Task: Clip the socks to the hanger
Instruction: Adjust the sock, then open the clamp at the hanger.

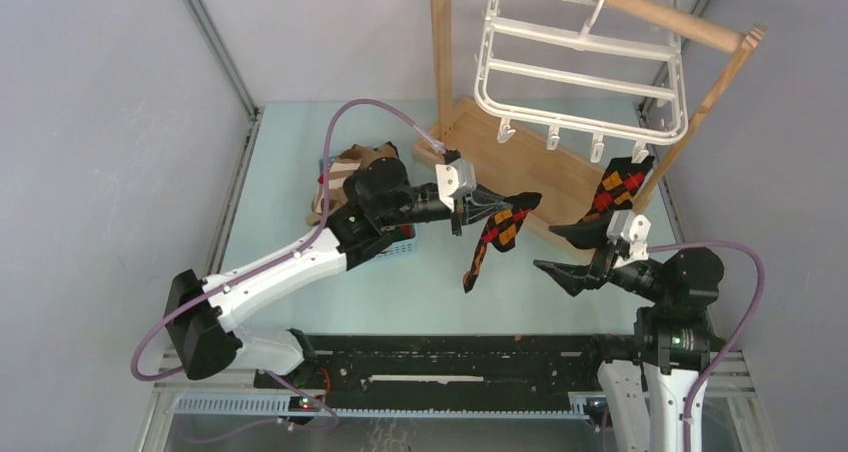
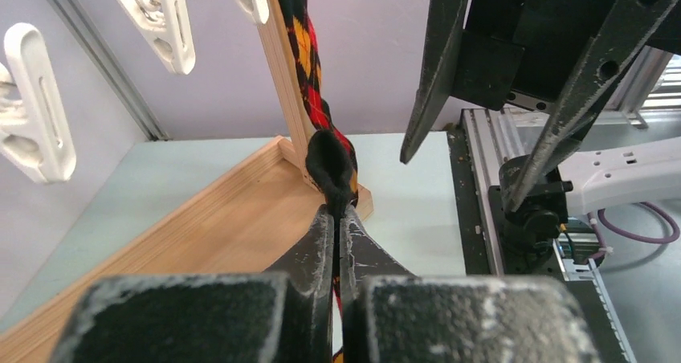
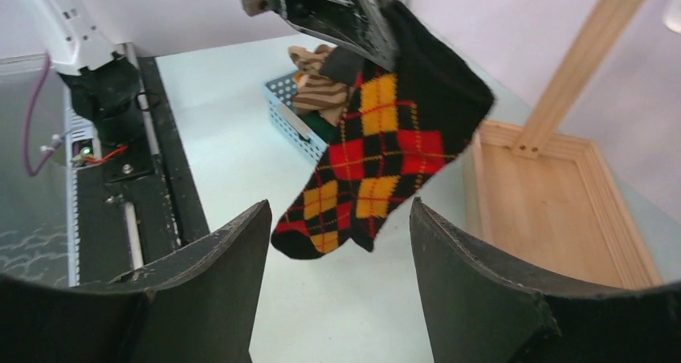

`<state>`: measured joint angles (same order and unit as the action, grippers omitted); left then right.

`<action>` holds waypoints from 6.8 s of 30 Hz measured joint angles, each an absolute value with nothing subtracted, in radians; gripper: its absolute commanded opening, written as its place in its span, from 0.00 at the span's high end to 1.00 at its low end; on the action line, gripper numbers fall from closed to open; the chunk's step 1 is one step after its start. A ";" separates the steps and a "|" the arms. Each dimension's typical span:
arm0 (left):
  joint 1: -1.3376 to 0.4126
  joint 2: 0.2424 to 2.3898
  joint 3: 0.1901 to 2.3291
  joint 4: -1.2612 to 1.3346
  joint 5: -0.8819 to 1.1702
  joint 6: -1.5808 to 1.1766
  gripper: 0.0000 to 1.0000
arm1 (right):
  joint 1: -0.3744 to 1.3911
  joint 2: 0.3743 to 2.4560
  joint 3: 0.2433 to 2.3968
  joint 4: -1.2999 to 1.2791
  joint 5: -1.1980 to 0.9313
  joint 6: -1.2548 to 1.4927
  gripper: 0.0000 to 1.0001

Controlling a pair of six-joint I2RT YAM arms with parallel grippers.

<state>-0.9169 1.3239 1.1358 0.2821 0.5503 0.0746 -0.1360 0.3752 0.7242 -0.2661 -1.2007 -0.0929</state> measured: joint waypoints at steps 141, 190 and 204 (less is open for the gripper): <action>-0.969 1.875 1.322 1.196 0.235 -0.456 0.26 | -0.369 0.402 0.724 -0.204 -0.908 -0.062 1.00; -0.972 2.021 1.541 1.271 0.269 -0.648 0.17 | -0.374 0.420 0.709 -0.173 -0.899 -0.050 0.99; -0.980 2.045 1.612 1.275 0.264 -0.686 0.25 | -0.374 0.420 0.709 -0.173 -0.900 -0.050 1.00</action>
<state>-0.9802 2.0453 1.6123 1.2747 0.2642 -0.6857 -0.3737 0.4198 0.7094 -0.1726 -0.8997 -0.0498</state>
